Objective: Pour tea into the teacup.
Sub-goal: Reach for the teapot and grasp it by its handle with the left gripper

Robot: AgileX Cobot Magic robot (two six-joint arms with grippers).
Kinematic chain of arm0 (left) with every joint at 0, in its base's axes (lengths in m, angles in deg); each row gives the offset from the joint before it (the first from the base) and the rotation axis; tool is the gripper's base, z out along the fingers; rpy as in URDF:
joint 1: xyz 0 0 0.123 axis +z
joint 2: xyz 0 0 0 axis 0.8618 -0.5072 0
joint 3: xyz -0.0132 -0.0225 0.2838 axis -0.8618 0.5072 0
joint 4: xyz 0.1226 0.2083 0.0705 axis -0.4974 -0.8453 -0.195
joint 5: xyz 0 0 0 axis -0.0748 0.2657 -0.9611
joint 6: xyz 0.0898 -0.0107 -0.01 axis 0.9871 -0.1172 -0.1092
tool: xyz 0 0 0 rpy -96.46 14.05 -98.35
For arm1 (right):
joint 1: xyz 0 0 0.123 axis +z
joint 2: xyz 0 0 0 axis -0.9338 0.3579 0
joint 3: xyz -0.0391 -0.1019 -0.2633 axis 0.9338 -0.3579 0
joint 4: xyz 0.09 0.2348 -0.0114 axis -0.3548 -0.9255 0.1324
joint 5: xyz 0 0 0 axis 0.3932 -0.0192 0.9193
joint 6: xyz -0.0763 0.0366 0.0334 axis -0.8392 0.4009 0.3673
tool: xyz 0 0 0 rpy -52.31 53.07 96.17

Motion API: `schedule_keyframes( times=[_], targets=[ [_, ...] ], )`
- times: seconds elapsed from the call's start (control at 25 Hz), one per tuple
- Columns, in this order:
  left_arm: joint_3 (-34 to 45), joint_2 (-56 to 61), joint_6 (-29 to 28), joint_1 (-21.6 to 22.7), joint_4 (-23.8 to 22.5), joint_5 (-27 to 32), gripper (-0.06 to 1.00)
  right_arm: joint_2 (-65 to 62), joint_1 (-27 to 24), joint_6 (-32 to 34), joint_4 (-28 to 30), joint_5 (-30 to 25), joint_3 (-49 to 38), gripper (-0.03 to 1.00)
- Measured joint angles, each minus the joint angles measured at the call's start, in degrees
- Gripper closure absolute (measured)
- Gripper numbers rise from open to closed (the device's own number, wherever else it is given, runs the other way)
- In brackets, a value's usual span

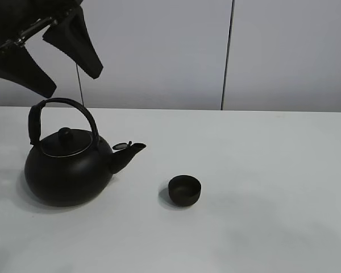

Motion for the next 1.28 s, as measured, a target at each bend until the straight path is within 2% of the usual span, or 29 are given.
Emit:
schedule_keyframes(
  times=[0.6,0.84,0.96,1.28],
  targets=[
    [0.0,0.0,0.16,0.0,0.0,-5.89,0.37,0.0,0.0,0.06,0.0,0.03,0.0,0.43],
    [0.0,0.17,4.07,0.0,0.07,-6.43,0.36,0.0,0.0,0.06,0.0,0.03,0.0,0.43],
    [-0.06,1.97,5.58,0.0,0.01,-6.48,0.29,0.0,0.0,0.06,0.0,0.03,0.0,0.43],
    [-0.4,13.91,15.95,0.0,0.01,-6.48,0.25,0.0,0.0,0.06,0.0,0.03,0.0,0.43]
  ],
)
